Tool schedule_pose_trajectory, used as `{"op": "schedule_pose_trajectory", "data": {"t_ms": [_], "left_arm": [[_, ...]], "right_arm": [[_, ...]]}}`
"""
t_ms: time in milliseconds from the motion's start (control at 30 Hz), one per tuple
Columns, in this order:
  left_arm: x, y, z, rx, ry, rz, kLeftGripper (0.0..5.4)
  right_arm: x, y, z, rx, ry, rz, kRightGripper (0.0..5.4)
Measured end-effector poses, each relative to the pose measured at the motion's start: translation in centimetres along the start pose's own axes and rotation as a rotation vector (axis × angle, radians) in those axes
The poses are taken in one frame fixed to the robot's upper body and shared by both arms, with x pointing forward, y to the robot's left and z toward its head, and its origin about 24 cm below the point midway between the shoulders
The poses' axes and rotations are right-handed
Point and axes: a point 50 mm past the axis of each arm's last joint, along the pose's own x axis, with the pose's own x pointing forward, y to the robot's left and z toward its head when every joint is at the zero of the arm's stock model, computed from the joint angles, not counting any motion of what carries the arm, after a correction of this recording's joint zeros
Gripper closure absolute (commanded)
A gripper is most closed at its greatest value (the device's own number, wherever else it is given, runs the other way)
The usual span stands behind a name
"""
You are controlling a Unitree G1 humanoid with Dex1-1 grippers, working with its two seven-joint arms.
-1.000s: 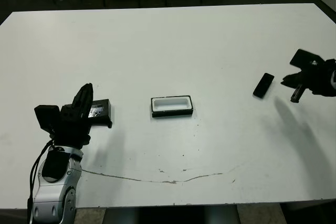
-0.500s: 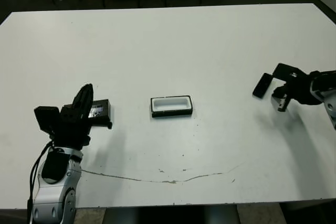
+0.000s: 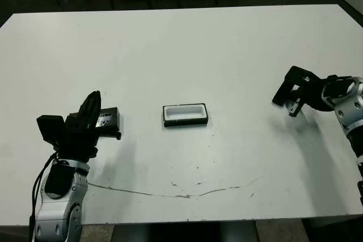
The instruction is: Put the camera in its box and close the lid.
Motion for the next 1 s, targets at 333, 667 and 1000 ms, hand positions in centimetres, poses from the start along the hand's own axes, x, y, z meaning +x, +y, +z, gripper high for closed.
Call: {"op": "schedule_pose_trajectory", "data": {"t_ms": [333,667,1000], "left_arm": [[0.0,0.0,0.0,0.0,0.0,-0.001,5.39],[-0.1,0.0,0.0,0.0,0.001,-0.001,5.39],[-0.1,0.0,-0.1,0.0,0.001,-0.002,5.39]], "right_arm": [[0.9,-0.1,0.4,0.022,0.004,-0.054,5.4],[1.4,-0.1,0.5,-0.003,-0.014,-0.083,5.4],[1.7,0.1,1.1,0.017,-0.029,-0.093,5.4]]}}
